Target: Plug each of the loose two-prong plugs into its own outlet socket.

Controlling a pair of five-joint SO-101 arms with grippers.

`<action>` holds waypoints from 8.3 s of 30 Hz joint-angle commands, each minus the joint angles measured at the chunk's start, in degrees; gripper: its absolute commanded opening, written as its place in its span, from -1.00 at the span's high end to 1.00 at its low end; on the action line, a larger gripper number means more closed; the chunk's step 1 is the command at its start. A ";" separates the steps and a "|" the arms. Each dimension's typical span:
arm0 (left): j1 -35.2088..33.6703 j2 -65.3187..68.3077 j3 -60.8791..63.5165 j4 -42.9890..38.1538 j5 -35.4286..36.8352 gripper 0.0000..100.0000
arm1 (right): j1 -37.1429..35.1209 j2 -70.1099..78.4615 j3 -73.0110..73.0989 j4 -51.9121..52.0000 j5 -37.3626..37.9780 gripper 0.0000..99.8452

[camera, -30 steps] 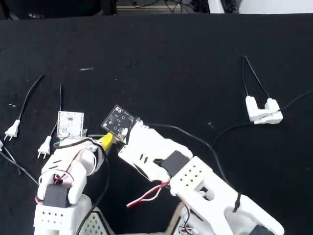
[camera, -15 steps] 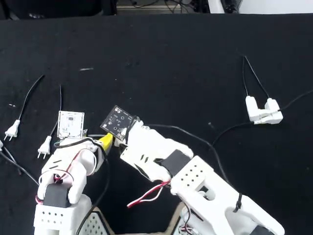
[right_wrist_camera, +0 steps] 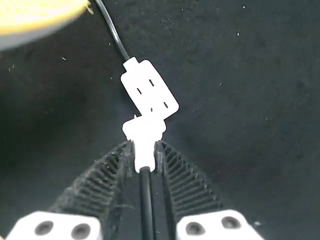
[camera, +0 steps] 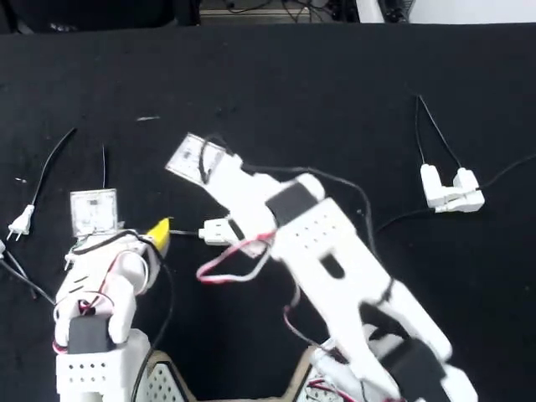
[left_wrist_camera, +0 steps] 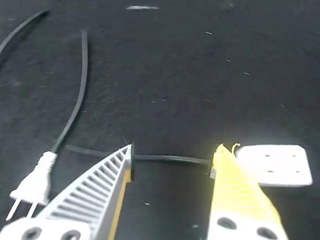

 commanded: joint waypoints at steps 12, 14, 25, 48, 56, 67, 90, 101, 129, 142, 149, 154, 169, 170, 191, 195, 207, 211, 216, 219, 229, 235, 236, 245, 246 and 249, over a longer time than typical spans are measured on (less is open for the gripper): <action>1.19 -0.18 -2.42 1.49 -1.93 0.47 | 2.81 23.16 -28.09 14.77 20.13 0.98; 1.19 -0.18 -2.42 1.49 -1.93 0.47 | 4.31 25.45 -31.25 15.65 19.87 0.98; 1.19 -0.18 -2.51 1.49 -1.93 0.47 | 5.71 31.96 -33.71 15.56 14.15 0.98; 1.19 -0.18 -2.42 1.41 -1.93 0.47 | 5.54 32.48 -33.71 15.30 13.10 0.98; 1.10 -0.18 -2.42 1.41 -1.93 0.47 | 5.27 32.48 -33.36 12.75 13.10 0.98; 1.10 -0.18 -2.42 1.41 -1.93 0.47 | 2.55 33.27 -32.31 12.57 13.54 0.98; 1.10 -0.18 -2.51 1.49 -1.93 0.47 | 2.20 38.64 -32.04 10.46 13.10 0.98; 1.10 -0.18 -2.42 1.49 -1.93 0.47 | -2.02 38.20 -30.37 9.58 13.10 0.98; 1.10 -0.18 -2.51 1.49 -1.93 0.47 | -4.84 23.78 -18.15 5.01 13.45 0.59; -7.16 -0.18 -4.35 1.14 2.20 0.47 | -5.54 24.04 -16.13 -2.55 15.65 0.46; -16.92 -0.26 -5.58 0.70 11.52 0.47 | -7.47 24.31 -13.32 -3.43 18.29 0.43; -18.86 -0.26 -5.85 0.70 13.10 0.47 | -11.69 24.31 -6.64 -8.26 22.68 0.43; -18.68 -0.26 -5.85 0.70 12.75 0.47 | -8.44 32.22 -8.13 -10.55 28.66 0.44; -18.68 -0.26 -5.76 0.70 12.75 0.47 | -8.35 33.54 -8.75 -10.55 29.10 0.44; -18.59 -0.26 -5.76 0.62 12.75 0.47 | 31.03 11.74 -14.99 3.43 0.26 0.98; -18.59 -0.26 -5.67 0.62 12.75 0.47 | 42.02 12.62 -17.10 5.19 0.53 0.98; -18.59 -0.26 -4.88 -0.53 12.75 0.47 | 50.90 35.82 -36.00 6.59 0.18 0.98; -18.59 -0.26 -4.70 -0.53 12.75 0.47 | 51.69 44.09 -44.70 11.34 0.09 0.98; -18.59 -0.26 -4.70 -0.53 12.75 0.47 | 55.21 52.00 -55.87 15.21 0.09 0.98; -18.59 -0.26 -4.70 -0.53 12.75 0.47 | 56.00 56.22 -59.56 15.38 0.09 0.98; -18.59 -0.26 -4.70 -0.62 12.75 0.47 | 56.35 61.67 -61.05 15.03 0.09 0.98; -18.59 -0.26 -4.79 -0.62 12.75 0.47 | 56.97 61.93 -63.16 15.30 0.09 0.98; -18.59 -0.26 -4.79 -0.62 12.75 0.47 | 56.97 61.93 -63.60 15.38 0.09 0.98; -18.59 -0.26 -4.88 -0.62 12.66 0.47 | 56.62 61.93 -64.31 15.47 0.00 0.97; -18.59 -0.26 -4.88 -0.62 12.66 0.47 | 56.70 62.02 -64.22 15.47 -0.18 0.97; -18.59 -0.26 -4.97 -0.62 12.66 0.47 | 56.79 62.02 -64.40 16.18 -1.85 0.94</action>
